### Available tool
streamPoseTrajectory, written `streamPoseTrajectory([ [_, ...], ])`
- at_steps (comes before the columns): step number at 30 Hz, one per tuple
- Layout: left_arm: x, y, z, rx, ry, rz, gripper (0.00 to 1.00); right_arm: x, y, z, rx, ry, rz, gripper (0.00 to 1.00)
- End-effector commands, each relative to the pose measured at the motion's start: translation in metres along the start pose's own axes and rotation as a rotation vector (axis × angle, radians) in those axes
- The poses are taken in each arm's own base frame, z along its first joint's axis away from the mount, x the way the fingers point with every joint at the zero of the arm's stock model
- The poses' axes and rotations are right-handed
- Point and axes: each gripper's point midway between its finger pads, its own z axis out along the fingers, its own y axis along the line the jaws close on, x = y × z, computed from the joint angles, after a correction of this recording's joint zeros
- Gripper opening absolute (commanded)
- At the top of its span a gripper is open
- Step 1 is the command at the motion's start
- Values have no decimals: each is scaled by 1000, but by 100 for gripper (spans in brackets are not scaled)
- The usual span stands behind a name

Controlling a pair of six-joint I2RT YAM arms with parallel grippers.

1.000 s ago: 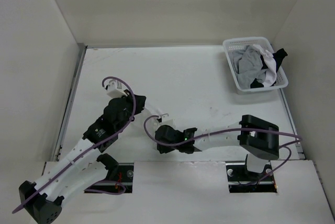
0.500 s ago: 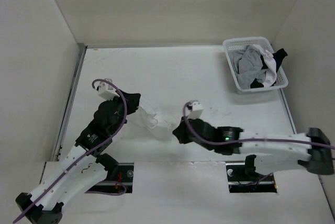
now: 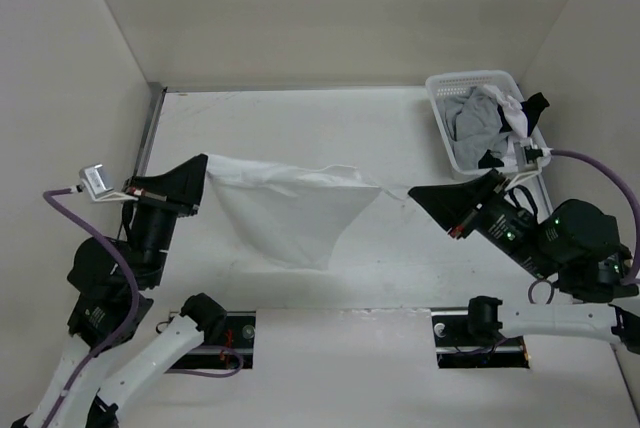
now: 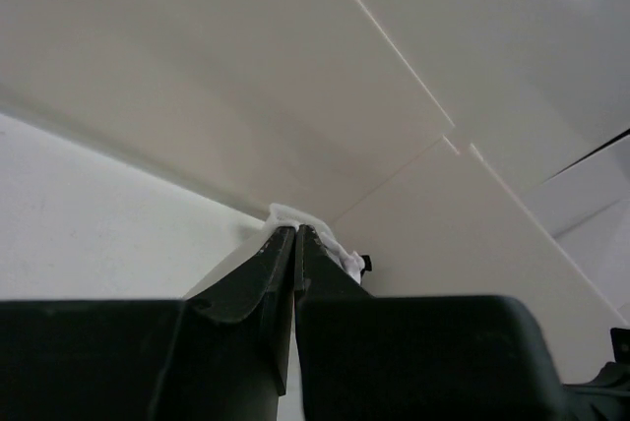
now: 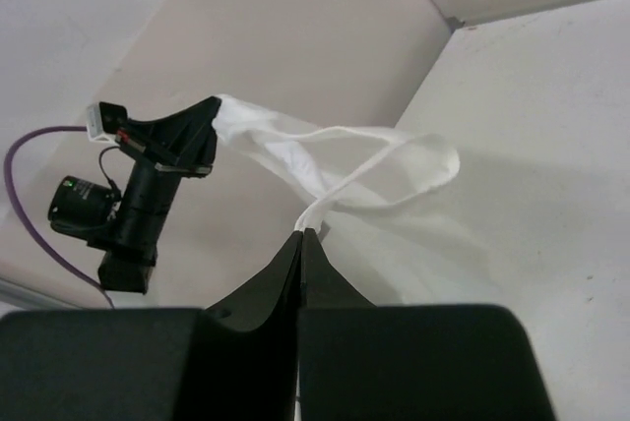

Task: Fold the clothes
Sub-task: Flatten the tank top out

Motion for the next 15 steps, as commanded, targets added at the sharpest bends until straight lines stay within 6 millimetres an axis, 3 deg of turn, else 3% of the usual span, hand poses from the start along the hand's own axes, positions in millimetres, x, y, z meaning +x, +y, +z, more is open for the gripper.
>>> streamPoseTrajectory([
  [1, 6, 11, 1, -49, 24, 45, 0, 3, 0, 8, 16, 17, -120, 0],
  [4, 48, 44, 20, -146, 99, 92, 1, 17, -13, 36, 102, 19, -231, 0],
  [7, 115, 94, 33, -284, 231, 87, 1, 48, -49, 80, 175, 99, -273, 0],
  [8, 134, 110, 36, -325, 258, 84, 1, 58, -69, 96, 198, 126, -262, 0],
  [10, 150, 138, 43, -395, 263, 96, 1, 71, -104, 121, 229, 168, -237, 0],
  [11, 155, 156, 52, -442, 247, 107, 1, 74, -132, 139, 266, 176, -225, 0],
  [13, 153, 179, 73, -500, 206, 120, 1, 63, -174, 165, 343, 147, -219, 0],
  [15, 156, 198, 107, -530, 169, 76, 1, 43, -221, 199, 420, 130, -209, 0],
])
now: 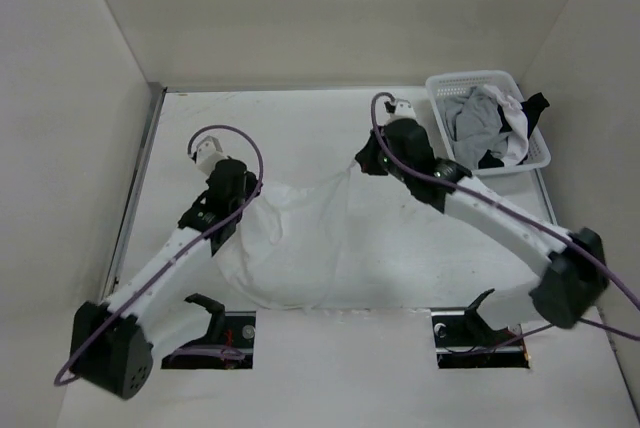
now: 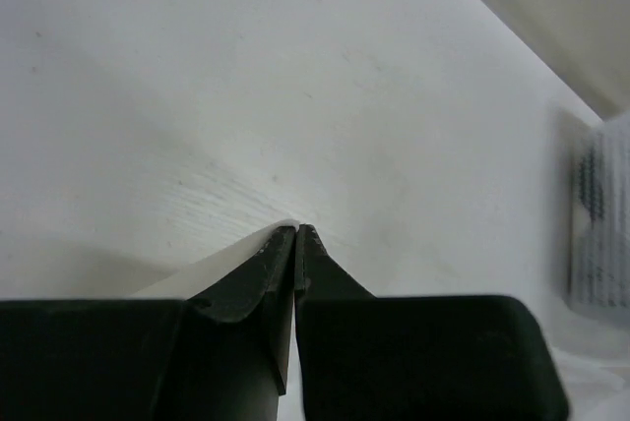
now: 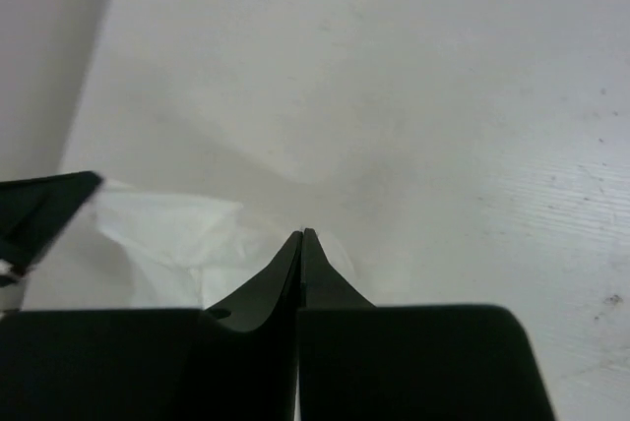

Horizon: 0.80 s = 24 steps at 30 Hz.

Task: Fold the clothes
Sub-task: Flatten the tank top out

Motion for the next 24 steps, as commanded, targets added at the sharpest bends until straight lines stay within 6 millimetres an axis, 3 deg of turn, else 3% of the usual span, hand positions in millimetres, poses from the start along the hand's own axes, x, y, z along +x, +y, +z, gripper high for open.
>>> streamPoseTrajectory([
  [1, -55, -42, 45, 92, -160, -166, 1, -57, -11, 60, -56, -77, 64, 0],
  [3, -57, -62, 86, 106, -134, -179, 1, -76, -29, 106, -46, -50, 77, 0],
  [6, -65, -78, 146, 87, -124, -192, 5, -107, -75, 169, 33, -31, 118, 3],
  [7, -64, -81, 167, 81, -112, -183, 7, -117, -91, 186, 64, -36, 135, 9],
  [8, -63, -86, 186, 81, -103, -167, 17, -127, -102, 196, 84, -50, 142, 19],
  [10, -55, -91, 211, 91, -41, -145, 47, -138, -120, 213, 123, -65, 165, 50],
  [12, -51, -80, 211, 60, -20, -148, 62, -138, -120, 203, 131, -67, 159, 56],
  [16, -41, -46, 169, -12, -90, -148, 62, -107, -100, 163, 104, -86, 128, 48],
  [18, -31, -17, 143, -62, -119, -140, 58, -71, -84, 137, 73, -74, 137, 26],
  [20, -18, 16, 121, -114, -114, -133, 43, -27, -65, 115, 30, -33, 146, 1],
  [22, -7, 54, 105, -169, -77, -141, 33, 18, -48, 94, -1, 12, 126, 0],
  [24, -1, 86, 95, -217, -40, -176, 32, 57, -34, 74, -21, 50, 104, 2],
])
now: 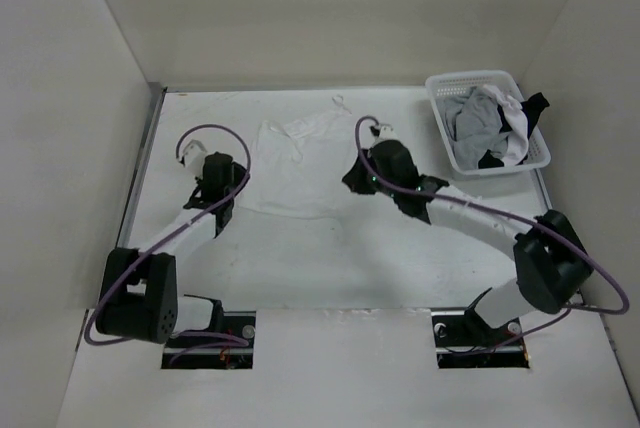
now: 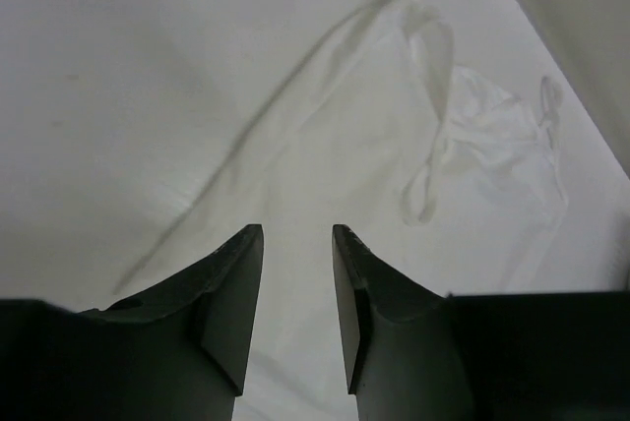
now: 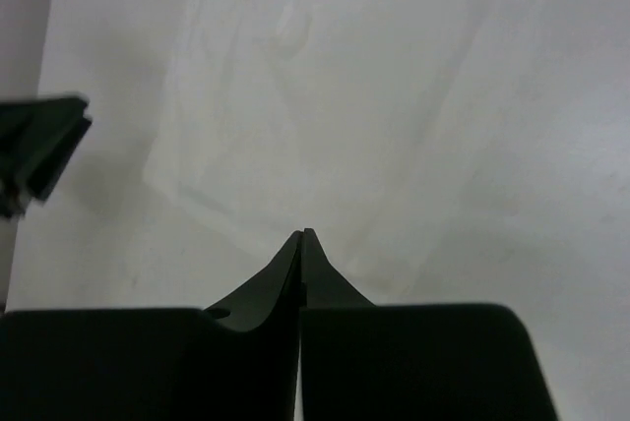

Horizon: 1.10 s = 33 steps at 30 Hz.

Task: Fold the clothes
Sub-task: Flatten the tank top out

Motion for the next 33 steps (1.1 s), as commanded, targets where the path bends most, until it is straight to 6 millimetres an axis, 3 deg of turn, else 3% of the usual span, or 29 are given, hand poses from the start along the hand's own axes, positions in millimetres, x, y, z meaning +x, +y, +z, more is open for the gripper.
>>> streamPoseTrajectory([
  [1, -8, 46, -5, -69, 3, -71, 34, 31, 28, -24, -84, -48, -8, 4],
  [4, 4, 65, -4, -84, 66, -86, 38, 68, 36, -43, -112, -1, -46, 11],
  [7, 20, 77, 2, -104, 135, -47, 39, 86, 33, -56, -116, 7, -52, 20],
  [10, 32, 84, 9, -119, 174, -19, 39, 93, 29, -65, -123, 10, -45, 25],
  [15, 44, 79, 11, -106, 227, 5, 31, 95, 27, -68, -127, 2, -44, 28],
  [20, 49, 98, -2, -168, 227, 25, 31, 99, 20, -62, -107, 10, -41, 34],
  [25, 63, 108, -13, -191, 263, 62, 32, 106, 4, -42, -44, 35, -22, 38],
  [29, 67, 114, -11, -200, 269, 68, 26, 110, 2, -26, -23, 50, -17, 40],
  [33, 64, 110, -7, -190, 262, 62, 13, 118, -2, -15, -1, 67, 5, 46],
])
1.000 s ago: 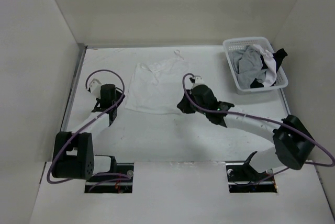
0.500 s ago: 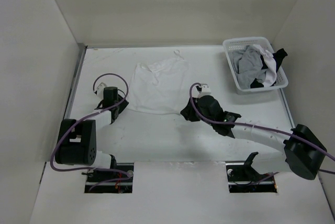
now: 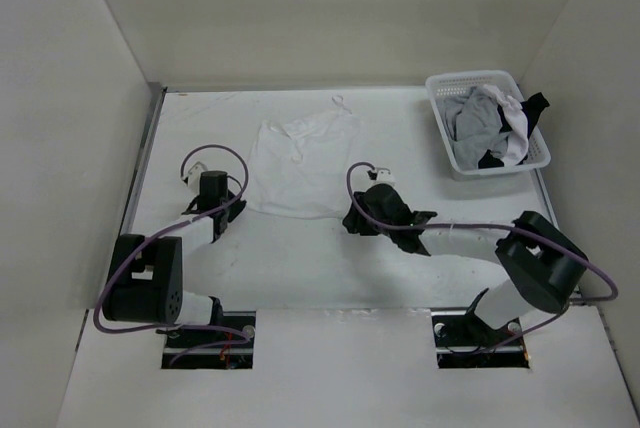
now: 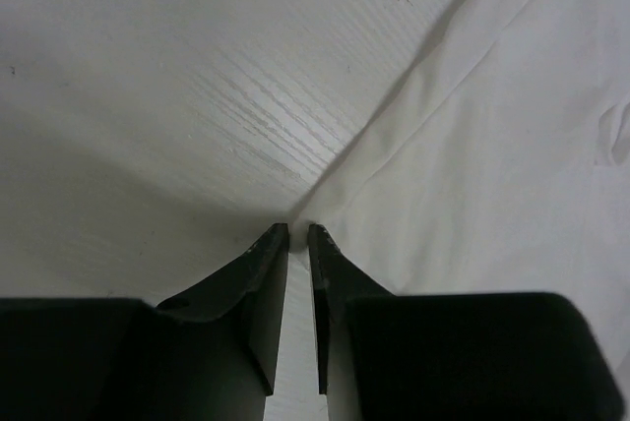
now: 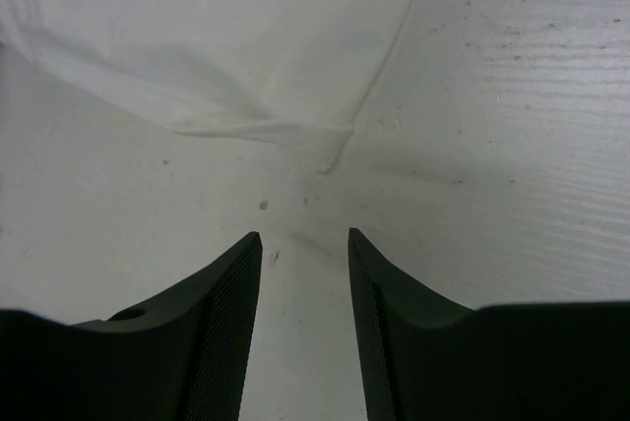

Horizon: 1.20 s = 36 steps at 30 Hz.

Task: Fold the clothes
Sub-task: Flatten the tank top out, then fold the tank top

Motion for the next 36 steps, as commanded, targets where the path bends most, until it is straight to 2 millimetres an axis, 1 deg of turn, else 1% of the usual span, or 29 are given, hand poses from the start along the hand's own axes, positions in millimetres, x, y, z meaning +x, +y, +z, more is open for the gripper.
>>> streamPoseTrajectory([
  [1, 12, 14, 1, -44, 35, 28, 10, -29, 21, 8, -46, -87, 63, 47],
  [4, 9, 8, -1, -24, 24, 19, 3, -25, 15, 16, -24, -75, 97, 49],
  [7, 2, -2, -9, 19, -5, 15, 2, -22, 13, 25, -10, -67, 108, 51],
  [9, -1, -9, -15, 42, -22, 23, 1, -23, 13, 30, -2, -73, 118, 51],
  [11, -2, -10, -19, 50, -30, 24, 0, -30, 14, 34, 4, -86, 135, 49],
  [13, -2, -9, -21, 51, -40, 20, 0, -34, 12, 42, 24, -89, 149, 42],
  [15, -1, -8, -22, 51, -38, 19, 0, -34, 10, 47, 40, -87, 160, 38],
  [17, 2, -8, -22, 55, -31, 22, 0, -37, 7, 49, 60, -101, 172, 31],
  [18, 3, -8, -22, 57, -31, 22, 0, -38, 5, 49, 67, -107, 174, 30],
  [23, 5, -12, -25, 73, -28, 22, 0, -40, -2, 58, 141, -97, 158, 29],
  [25, 2, -14, -27, 82, -36, 20, 0, -40, -3, 60, 156, -94, 154, 14],
  [27, 0, -16, -30, 93, -43, 14, 0, -43, -6, 56, 165, -112, 161, 5],
  [28, -1, -19, -33, 106, -45, 11, 0, -45, -8, 52, 173, -122, 156, 2],
  [29, -4, -27, -39, 132, -49, 3, 0, -49, -7, 44, 169, -137, 152, 0],
  [30, -5, -33, -45, 154, -49, -5, 0, -53, -3, 32, 154, -154, 144, 0],
  [31, -9, -44, -55, 190, -53, -12, 0, -59, 4, 16, 131, -176, 123, 0],
  [32, -16, -59, -72, 241, -72, -13, 0, -66, 12, -3, 110, -204, 95, 0],
  [33, -22, -68, -85, 271, -88, -11, 0, -71, 20, -25, 92, -226, 63, 0],
  [34, -32, -79, -103, 309, -117, -12, 0, -76, 26, -44, 82, -243, 38, 0],
  [36, -57, -96, -146, 375, -196, -16, 0, -90, 41, -96, 52, -301, -21, 0],
])
